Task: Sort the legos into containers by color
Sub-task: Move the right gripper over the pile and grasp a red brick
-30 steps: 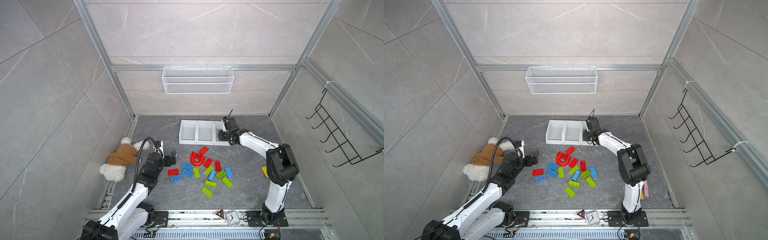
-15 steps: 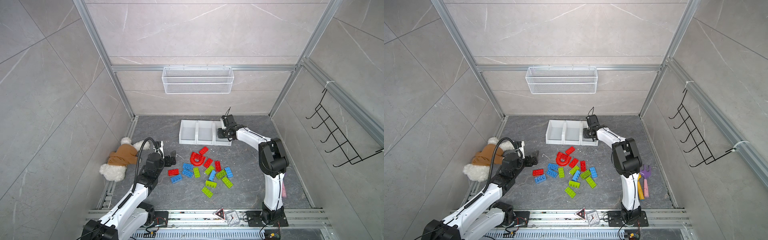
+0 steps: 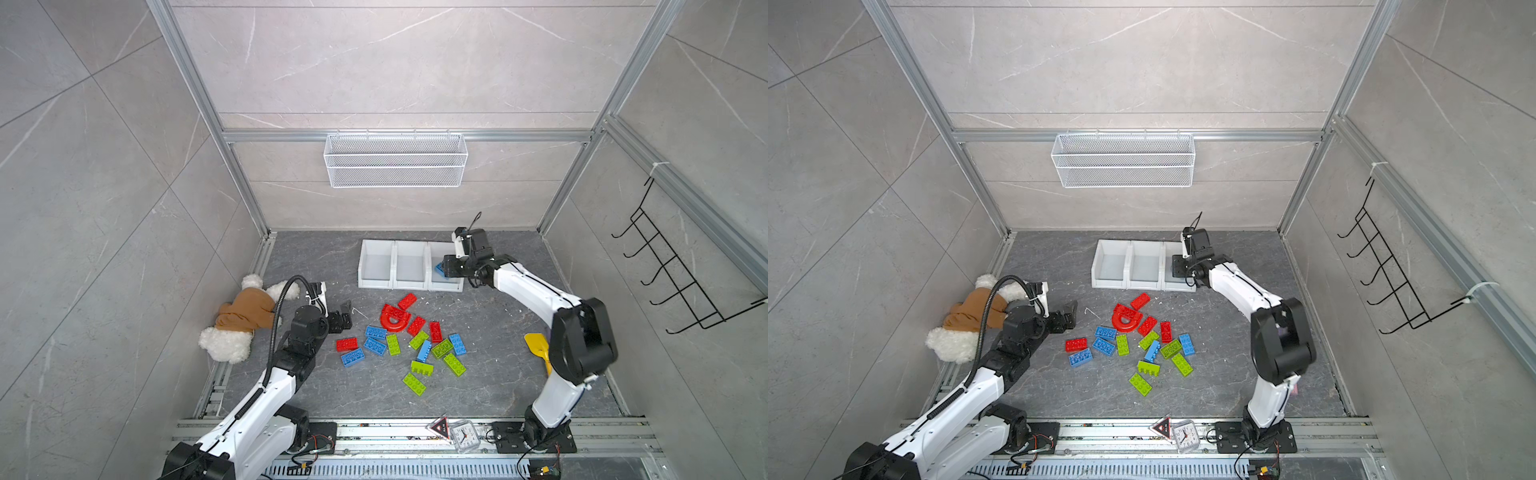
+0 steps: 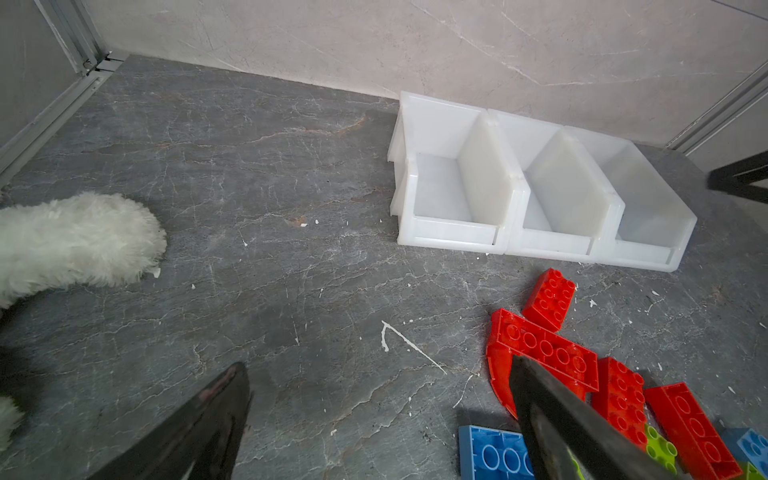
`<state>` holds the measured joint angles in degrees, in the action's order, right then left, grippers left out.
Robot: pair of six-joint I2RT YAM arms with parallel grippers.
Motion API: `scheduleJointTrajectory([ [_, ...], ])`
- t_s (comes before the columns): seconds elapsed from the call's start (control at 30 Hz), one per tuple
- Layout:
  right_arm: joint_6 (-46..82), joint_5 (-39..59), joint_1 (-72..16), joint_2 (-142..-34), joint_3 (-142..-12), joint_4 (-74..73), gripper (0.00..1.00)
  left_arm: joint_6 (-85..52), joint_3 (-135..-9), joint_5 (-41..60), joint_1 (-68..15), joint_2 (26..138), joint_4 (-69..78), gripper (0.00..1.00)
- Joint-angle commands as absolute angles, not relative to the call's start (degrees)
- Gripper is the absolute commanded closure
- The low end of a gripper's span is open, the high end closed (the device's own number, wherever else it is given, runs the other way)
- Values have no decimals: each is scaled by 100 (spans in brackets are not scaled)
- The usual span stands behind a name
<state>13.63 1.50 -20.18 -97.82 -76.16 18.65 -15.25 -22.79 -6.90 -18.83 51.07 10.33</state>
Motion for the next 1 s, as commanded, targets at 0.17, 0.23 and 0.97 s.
scheduleJointTrajectory([
  [0.17,1678,428,-2315,-8055,-5954,2548,44,-1637,-2224,-573,-1873,4965,1296,0],
  [0.23,1785,313,-2482,-7796,-5663,2633,43,-1633,-2227,-580,-1872,5008,1303,0],
  [0.97,2410,337,-3434,-8702,-5094,1819,42,-1599,-2215,-544,-1873,5120,1381,0],
])
